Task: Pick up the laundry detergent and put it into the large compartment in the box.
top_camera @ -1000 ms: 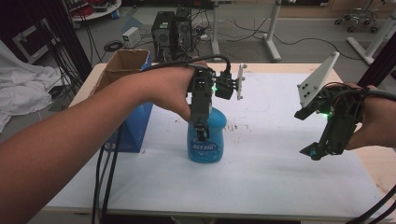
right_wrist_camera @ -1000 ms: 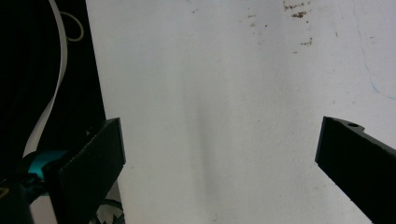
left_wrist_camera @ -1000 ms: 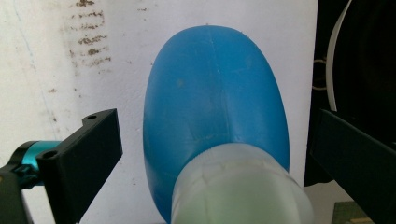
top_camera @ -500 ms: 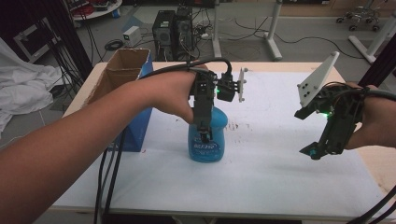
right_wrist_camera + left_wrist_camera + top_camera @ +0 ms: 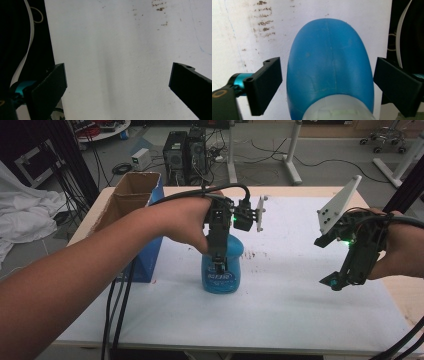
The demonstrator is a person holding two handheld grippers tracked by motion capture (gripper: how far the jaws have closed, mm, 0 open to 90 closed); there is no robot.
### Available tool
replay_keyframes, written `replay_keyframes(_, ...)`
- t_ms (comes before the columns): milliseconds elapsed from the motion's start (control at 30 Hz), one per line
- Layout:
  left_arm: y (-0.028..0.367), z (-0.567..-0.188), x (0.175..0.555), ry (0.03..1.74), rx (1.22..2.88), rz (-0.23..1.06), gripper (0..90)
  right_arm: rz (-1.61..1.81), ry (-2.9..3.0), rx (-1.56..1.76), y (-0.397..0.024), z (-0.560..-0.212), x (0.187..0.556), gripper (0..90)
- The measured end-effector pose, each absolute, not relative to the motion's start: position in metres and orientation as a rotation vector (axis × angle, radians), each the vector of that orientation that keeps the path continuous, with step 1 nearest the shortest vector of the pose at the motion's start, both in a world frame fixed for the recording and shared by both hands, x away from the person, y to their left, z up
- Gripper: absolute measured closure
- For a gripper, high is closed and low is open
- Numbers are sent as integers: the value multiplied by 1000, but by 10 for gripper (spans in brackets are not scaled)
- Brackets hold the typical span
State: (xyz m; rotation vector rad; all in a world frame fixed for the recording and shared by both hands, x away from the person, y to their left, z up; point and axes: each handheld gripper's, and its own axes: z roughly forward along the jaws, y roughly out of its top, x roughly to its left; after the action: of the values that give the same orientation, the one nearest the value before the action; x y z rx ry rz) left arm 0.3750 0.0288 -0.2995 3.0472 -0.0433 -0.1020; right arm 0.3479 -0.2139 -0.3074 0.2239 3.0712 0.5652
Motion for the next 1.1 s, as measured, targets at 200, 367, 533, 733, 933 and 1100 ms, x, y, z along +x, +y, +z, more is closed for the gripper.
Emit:
replay_keyframes(200,26,-300,375,-49,3060,-81,151,563,3072,225,-213,-310,348,6)
replay_keyframes(367,25,-301,374,-59,3063,-76,183,567,3069,225,-215,-309,347,6)
replay_keyframes(533,24,-302,374,-57,3069,-81,207,563,3068,233,-216,-309,347,6)
replay_keyframes(733,24,-301,374,-70,3080,-64,209,563,3065,238,-216,-309,347,6)
replay_keyframes(933,23,-299,374,-69,3077,-85,299,572,3062,232,-216,-308,347,6)
replay_keyframes(1100,23,-301,373,-70,3087,-83,299,573,3062,229,-216,-309,347,6)
